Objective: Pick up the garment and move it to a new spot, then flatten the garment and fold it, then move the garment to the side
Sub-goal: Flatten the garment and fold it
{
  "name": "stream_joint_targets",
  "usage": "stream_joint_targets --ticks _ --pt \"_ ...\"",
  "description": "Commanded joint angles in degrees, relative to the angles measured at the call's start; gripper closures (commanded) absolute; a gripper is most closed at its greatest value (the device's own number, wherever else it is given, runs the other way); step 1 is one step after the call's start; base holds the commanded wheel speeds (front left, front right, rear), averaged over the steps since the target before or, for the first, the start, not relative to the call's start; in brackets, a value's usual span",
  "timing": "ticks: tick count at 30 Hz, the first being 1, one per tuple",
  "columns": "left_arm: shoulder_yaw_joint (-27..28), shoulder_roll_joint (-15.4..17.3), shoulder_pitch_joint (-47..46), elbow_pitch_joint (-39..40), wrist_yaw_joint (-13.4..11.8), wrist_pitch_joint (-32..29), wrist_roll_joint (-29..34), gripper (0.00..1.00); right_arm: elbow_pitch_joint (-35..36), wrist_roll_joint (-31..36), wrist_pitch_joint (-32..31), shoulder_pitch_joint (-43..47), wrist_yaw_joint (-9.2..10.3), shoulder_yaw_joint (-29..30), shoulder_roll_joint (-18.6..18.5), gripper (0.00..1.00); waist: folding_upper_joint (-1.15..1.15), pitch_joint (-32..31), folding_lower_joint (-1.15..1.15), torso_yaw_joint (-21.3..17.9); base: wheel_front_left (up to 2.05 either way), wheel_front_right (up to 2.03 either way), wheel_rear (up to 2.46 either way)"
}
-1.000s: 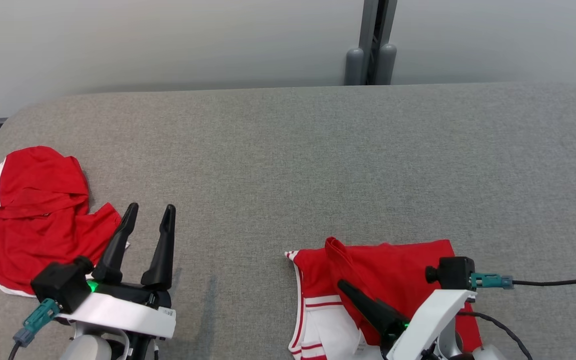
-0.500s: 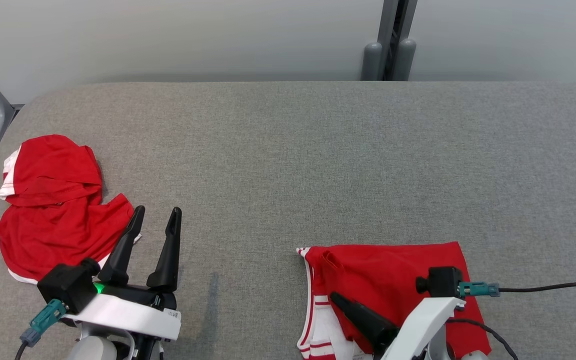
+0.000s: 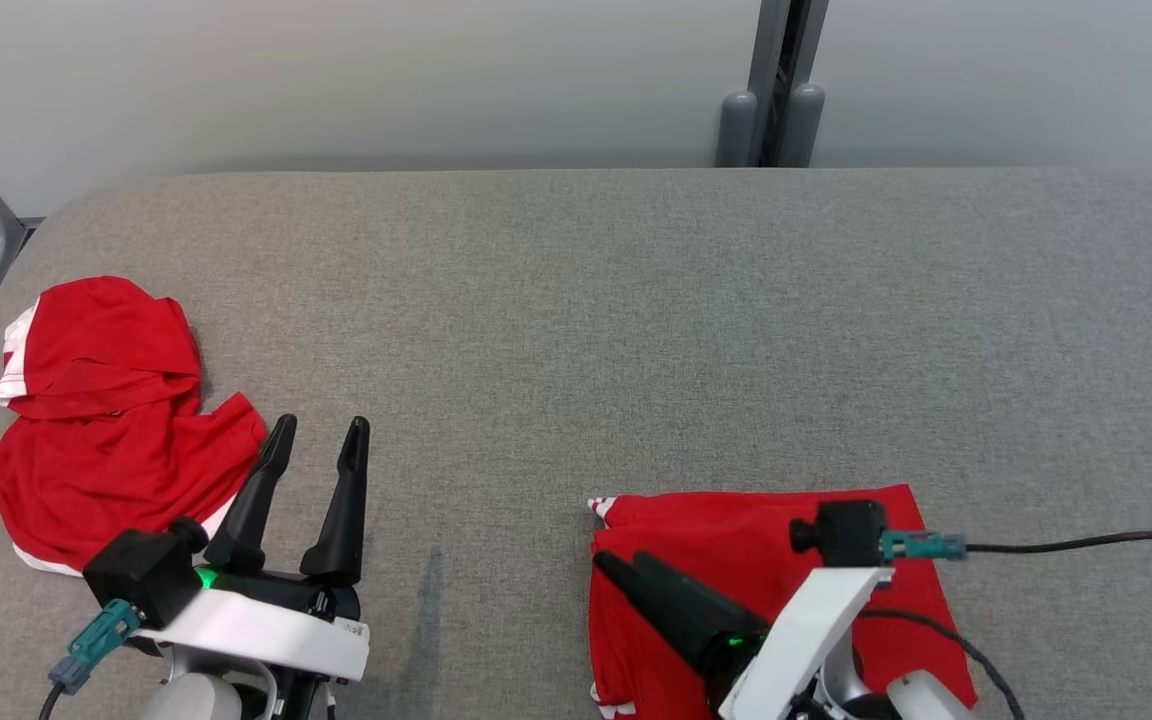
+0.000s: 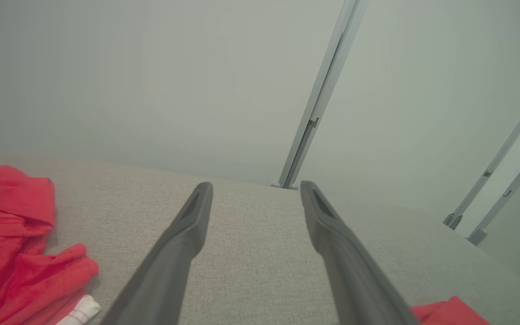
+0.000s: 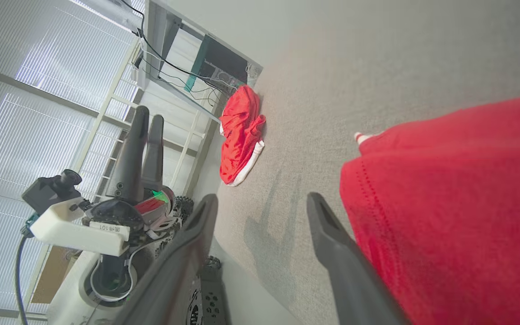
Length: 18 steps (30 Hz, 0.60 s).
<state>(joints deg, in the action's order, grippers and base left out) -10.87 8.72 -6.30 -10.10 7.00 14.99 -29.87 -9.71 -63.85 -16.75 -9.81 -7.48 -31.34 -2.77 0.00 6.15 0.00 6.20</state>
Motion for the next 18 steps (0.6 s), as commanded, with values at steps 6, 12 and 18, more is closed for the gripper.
stream_joint_targets --ticks 6,12,18 --pt "0.5 -0.4 -0.3 0.2 0.2 0.2 0.8 0.00 3.4 9.8 3.5 -4.0 -0.02 5.8 -2.3 0.00 0.00 -0.9 0.00 -0.7 0.00 0.00 0.00" --pt "0.6 -0.9 0.2 0.9 0.4 0.2 1.1 0.00 5.0 23.4 10.8 -6.4 -0.01 11.8 -8.1 0.00 0.00 -1.6 0.00 -1.5 0.00 0.00 0.00" --pt "0.6 -1.2 1.1 0.1 0.4 0.2 1.8 0.00 1.9 37.5 19.5 -5.5 -0.01 16.3 -11.5 0.00 0.00 -2.3 0.00 -2.0 0.00 0.00 0.00"
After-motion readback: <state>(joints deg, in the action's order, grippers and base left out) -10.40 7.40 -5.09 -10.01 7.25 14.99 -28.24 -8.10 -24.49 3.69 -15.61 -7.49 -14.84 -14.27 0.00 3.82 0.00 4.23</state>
